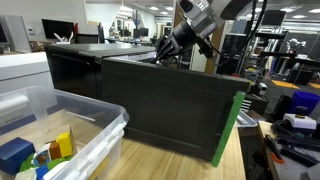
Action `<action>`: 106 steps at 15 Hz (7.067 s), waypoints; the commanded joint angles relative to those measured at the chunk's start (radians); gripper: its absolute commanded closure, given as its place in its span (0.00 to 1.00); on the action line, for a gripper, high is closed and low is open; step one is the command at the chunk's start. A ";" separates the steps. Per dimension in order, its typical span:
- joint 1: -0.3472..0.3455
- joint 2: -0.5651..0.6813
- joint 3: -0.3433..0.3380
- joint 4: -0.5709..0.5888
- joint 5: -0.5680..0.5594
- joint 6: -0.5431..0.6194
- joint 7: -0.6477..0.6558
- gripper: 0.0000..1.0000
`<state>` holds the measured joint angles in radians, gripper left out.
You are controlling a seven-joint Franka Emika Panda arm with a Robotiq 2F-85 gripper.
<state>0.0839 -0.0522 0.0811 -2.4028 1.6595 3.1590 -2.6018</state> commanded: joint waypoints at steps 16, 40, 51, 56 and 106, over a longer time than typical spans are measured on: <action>-0.007 0.293 -0.001 0.230 -0.169 -0.003 0.000 1.00; -0.472 0.535 0.436 0.278 -0.428 0.119 0.000 0.60; -0.716 0.191 0.616 -0.060 -0.310 0.005 0.044 0.00; -0.714 -0.064 0.570 -0.334 -0.431 -0.232 0.354 0.00; 0.224 -0.778 -0.078 -0.391 -1.242 -1.305 1.348 0.90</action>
<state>0.3285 -0.8050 0.0060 -2.7435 0.4280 1.7881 -1.2409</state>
